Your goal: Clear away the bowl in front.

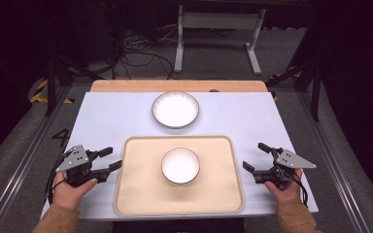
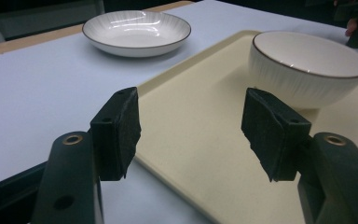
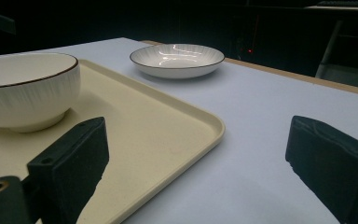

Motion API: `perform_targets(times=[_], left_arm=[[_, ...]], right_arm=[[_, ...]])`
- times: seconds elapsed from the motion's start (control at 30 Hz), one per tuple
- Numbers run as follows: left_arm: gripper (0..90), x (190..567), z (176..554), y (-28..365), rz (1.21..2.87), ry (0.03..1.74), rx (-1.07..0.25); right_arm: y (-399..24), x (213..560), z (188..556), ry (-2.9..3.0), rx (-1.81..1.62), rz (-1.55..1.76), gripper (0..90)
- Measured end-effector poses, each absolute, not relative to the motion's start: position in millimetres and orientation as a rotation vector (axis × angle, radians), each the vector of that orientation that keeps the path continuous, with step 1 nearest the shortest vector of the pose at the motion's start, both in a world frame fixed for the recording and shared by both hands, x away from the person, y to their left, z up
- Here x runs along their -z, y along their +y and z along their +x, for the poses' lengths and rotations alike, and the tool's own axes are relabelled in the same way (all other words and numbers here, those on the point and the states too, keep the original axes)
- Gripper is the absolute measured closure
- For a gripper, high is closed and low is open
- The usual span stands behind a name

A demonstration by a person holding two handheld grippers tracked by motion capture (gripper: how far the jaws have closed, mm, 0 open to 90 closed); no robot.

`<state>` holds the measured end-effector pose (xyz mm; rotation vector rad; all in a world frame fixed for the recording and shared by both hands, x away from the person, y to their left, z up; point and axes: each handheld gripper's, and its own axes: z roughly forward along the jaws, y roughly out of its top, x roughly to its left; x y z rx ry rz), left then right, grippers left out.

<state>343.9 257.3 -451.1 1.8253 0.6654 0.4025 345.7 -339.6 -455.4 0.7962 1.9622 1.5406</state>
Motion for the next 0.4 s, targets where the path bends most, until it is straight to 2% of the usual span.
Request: perform_targets(times=[0.1, 0.4], left_arm=[[41.4, 463, 346, 260, 1.806, 0.683, -0.379], [35.9, 467, 346, 262, 1.789, 0.700, -0.392]], right_arm=[[-340, 455, 346, 1.963, -1.543, 0.795, 6.5], [-340, 455, 346, 1.965, -1.544, 0.793, 6.4]])
